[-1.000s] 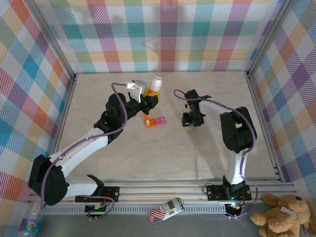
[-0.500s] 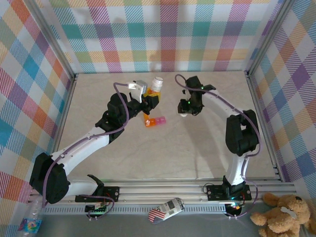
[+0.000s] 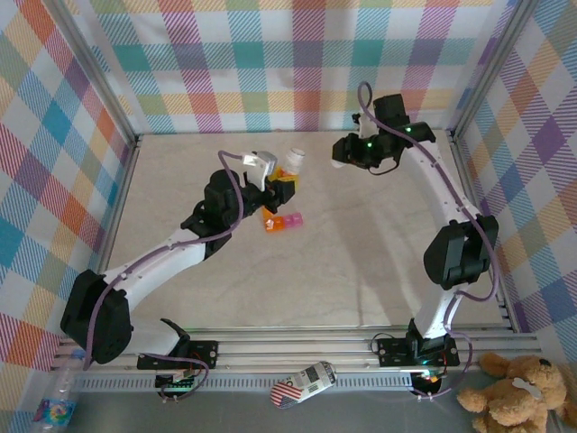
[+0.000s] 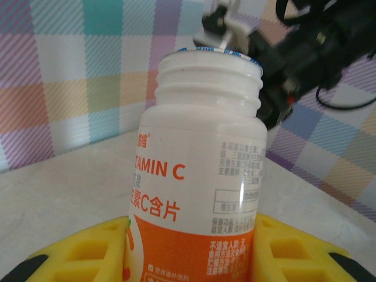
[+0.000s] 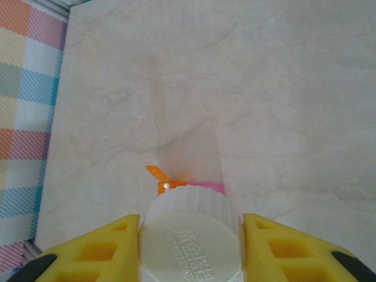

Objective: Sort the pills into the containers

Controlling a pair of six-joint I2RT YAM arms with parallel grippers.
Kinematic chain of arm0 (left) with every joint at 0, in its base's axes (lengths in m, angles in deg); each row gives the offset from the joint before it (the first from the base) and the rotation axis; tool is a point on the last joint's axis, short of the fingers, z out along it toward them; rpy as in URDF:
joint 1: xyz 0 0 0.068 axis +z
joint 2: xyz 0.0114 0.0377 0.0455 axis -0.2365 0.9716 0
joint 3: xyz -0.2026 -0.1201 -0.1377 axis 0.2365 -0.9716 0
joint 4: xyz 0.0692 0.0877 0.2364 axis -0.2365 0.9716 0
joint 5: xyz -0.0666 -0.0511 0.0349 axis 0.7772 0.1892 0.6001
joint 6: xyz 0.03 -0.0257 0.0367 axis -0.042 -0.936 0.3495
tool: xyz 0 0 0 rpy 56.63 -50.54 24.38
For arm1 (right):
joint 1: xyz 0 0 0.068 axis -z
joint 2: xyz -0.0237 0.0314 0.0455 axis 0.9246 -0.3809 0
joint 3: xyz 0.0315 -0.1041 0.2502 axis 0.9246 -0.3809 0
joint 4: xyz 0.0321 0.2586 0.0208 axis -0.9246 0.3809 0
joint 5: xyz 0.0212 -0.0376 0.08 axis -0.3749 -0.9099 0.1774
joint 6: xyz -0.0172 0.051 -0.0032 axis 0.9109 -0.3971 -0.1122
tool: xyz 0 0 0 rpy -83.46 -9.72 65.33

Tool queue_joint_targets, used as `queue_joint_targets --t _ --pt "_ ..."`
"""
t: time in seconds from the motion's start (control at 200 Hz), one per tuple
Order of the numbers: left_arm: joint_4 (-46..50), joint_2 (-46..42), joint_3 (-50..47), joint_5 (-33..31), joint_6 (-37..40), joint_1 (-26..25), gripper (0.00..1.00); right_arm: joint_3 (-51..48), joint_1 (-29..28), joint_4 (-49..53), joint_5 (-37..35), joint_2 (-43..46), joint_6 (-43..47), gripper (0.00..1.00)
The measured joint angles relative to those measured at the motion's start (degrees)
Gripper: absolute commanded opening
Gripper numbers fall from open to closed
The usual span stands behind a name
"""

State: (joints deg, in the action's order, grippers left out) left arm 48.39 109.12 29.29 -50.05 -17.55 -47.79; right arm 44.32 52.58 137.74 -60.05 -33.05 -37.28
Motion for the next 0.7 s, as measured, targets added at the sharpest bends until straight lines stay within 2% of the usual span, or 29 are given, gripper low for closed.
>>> queue_joint_targets --t 0.32,0.545,0.695 --pt "-0.2 7.7 0.0 4.8 0.5 -0.3 0.00 9.3 0.6 7.9 5.9 -1.0 4.7 0.40" --pt "-0.4 12.9 2.5 7.1 2.8 -0.3 0.00 18.8 1.4 16.9 11.3 -7.6 12.1 0.41" --pt "-0.4 14.7 4.7 8.3 4.0 -0.3 0.00 19.8 1.5 21.1 14.0 -9.4 16.0 0.40"
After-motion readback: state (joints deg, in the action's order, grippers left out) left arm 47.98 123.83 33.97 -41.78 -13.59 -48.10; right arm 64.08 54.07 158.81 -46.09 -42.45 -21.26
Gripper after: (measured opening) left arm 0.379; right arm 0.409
